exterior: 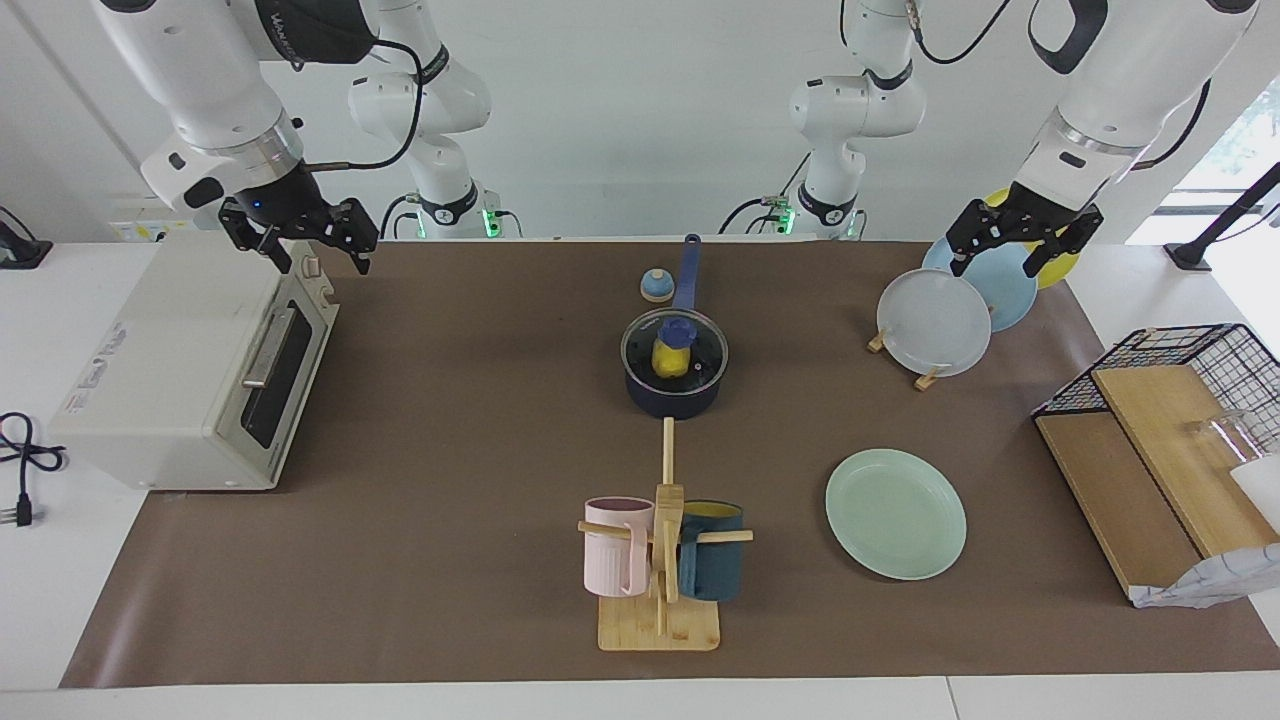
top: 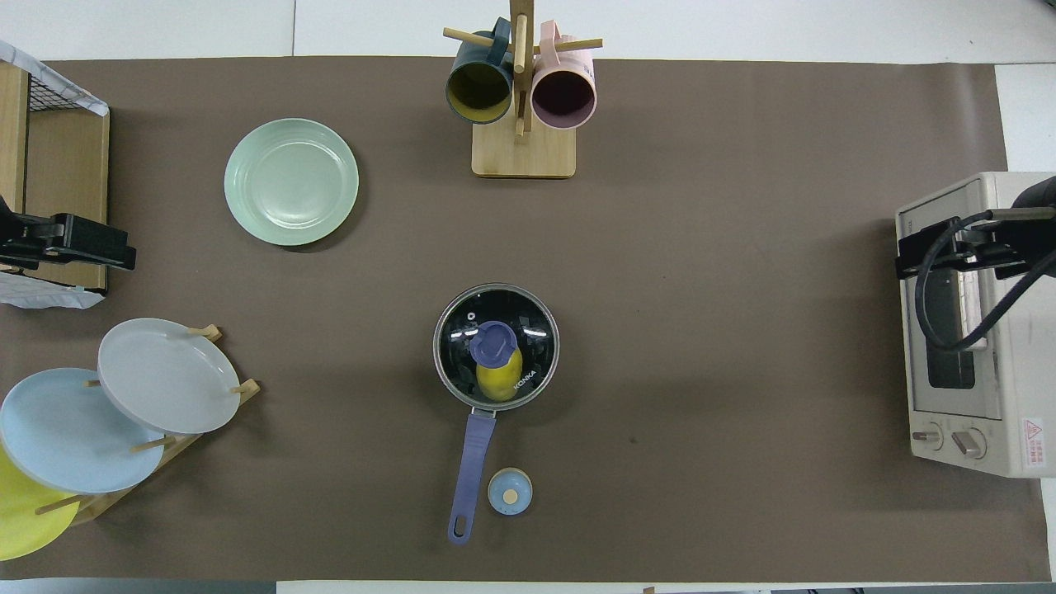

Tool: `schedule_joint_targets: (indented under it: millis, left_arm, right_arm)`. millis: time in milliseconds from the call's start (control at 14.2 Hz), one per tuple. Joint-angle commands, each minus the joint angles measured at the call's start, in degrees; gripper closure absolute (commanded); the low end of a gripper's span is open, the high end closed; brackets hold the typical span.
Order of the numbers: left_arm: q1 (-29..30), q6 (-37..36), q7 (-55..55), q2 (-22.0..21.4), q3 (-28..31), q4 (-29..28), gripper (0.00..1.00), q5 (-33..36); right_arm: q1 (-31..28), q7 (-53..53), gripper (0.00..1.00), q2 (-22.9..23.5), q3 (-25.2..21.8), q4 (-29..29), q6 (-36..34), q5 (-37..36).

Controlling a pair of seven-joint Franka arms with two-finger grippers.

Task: Transfer potato from pot to plate
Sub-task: 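Move the right gripper from rest toward the lidded saucepan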

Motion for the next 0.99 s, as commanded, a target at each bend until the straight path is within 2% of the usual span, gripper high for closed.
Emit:
schedule_joint_targets:
  millis: [0,494,635,706,847,918]
  left_arm:
    - [0.0,-0.5,-0.4,-1.1,0.0,-1.1,0.0,0.9]
    - [0.0,-0.6,-0.3,-1.1,-0.2,-1.1,0.0,0.9]
    - [0.1,-0.5,-0.4,-1.1,-0.2,-1.1,0.0,0.9]
    - [0.1,-0.5,-0.4,-1.1,0.0,-1.1,0.0,0.9]
    - [0.1,-0.5,-0.4,-1.1,-0.2,-1.1,0.0,0.9]
    - [0.1,-0.5,-0.4,-1.1,-0.2,-1.1,0.0,0.9]
  right_arm:
    - [-0.6,-1.2,0.0,-1.0,0.1,-1.2,1.1,1.1]
    - [0.4,-2.4,0.0,-1.2,0.7,-1.6,0.9,1.1]
    - [0.8,-2.7,0.0,-0.5,0.8,-1.0,3.1,4.2]
    - [0.7,-2.6,0.0,0.7,0.7,-0.2,3.4,5.6]
    - [1.0,-2.1,0.0,4.9,1.3,5.4,0.7,6.0]
    - [1.6,-1.1,0.0,7.3,3.3,9.0,-0.6,6.1]
